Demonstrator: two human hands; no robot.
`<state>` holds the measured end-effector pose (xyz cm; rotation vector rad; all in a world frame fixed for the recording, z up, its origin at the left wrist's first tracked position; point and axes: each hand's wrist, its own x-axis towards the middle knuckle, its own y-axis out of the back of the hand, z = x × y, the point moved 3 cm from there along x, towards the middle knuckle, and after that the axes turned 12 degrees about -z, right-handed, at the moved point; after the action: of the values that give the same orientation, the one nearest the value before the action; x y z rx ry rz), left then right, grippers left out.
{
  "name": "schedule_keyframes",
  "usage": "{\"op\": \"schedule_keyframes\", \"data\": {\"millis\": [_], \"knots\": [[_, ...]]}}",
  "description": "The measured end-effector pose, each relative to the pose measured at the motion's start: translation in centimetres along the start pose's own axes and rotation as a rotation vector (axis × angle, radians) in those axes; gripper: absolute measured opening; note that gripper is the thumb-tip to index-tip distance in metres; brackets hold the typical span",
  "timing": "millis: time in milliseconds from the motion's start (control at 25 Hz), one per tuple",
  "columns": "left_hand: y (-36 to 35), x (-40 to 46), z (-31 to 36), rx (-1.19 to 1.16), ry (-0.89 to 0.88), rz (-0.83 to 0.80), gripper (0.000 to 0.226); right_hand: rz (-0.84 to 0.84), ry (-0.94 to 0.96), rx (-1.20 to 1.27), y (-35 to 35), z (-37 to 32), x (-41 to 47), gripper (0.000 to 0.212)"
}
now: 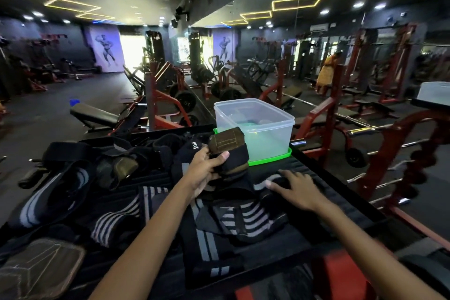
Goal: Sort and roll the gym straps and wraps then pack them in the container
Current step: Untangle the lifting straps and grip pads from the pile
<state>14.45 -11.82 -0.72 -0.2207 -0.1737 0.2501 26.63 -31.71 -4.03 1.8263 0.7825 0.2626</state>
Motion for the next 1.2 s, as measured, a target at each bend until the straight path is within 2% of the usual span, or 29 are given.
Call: {"op": "schedule_keyframes", "data": {"millis": [80, 280, 440, 600, 680, 800, 840, 880, 960, 1080, 1200], "knots": [[-0.1, 0.6, 0.6, 0.006, -0.028, 0.015, 0.026, -0.016, 0.087, 0.079, -1.0, -2.6, -0.8, 0.074], [-0.1, 1.3, 1.5, 0.022, -0.059, 0.027, 0.022, -0.102, 0.182, 0.082, -4.9, -9.1, -2.7, 0.074], [-0.4, 1.3, 0.9, 0.027, -0.044, 0.011, 0.029, -0.191, 0.276, 0.157, -7.0, -13.8, -3.1, 0.073], [-0.5, 1.6, 0.2, 0.089, -0.004, -0.023, 0.031, -0.366, 0.501, 0.303, -6.8, -13.4, -3.5, 0.066], [-0.6, 1.7, -0.2, 0.102, 0.013, -0.034, 0.03, -0.303, 0.581, 0.356, -4.1, -10.7, -2.8, 0.04], [-1.5, 2.4, -0.3, 0.093, 0.018, -0.072, 0.03, -0.022, 0.458, 0.688, 1.2, -4.4, -0.2, 0.017], [-2.2, 2.8, -0.4, 0.091, 0.013, -0.088, 0.031, 0.071, 0.41, 0.78, 2.4, -2.5, 0.7, 0.026], [-3.0, 3.2, -0.5, 0.095, 0.007, -0.104, 0.032, 0.105, 0.385, 0.802, 3.3, -1.3, 1.4, 0.045], [-4.9, 4.3, -1.2, 0.1, 0.009, -0.134, 0.032, 0.036, 0.412, 0.796, 3.8, -0.6, 2.4, 0.073], [-7.4, 5.8, -2.6, 0.096, 0.057, -0.168, 0.034, 0.047, 0.456, 0.722, 3.6, 0.2, 3.5, 0.076], [-8.6, 7.4, -4.6, 0.056, 0.097, -0.068, 0.03, 0.099, 0.4, 0.703, 3.7, 2.1, 4.7, 0.078]]}}
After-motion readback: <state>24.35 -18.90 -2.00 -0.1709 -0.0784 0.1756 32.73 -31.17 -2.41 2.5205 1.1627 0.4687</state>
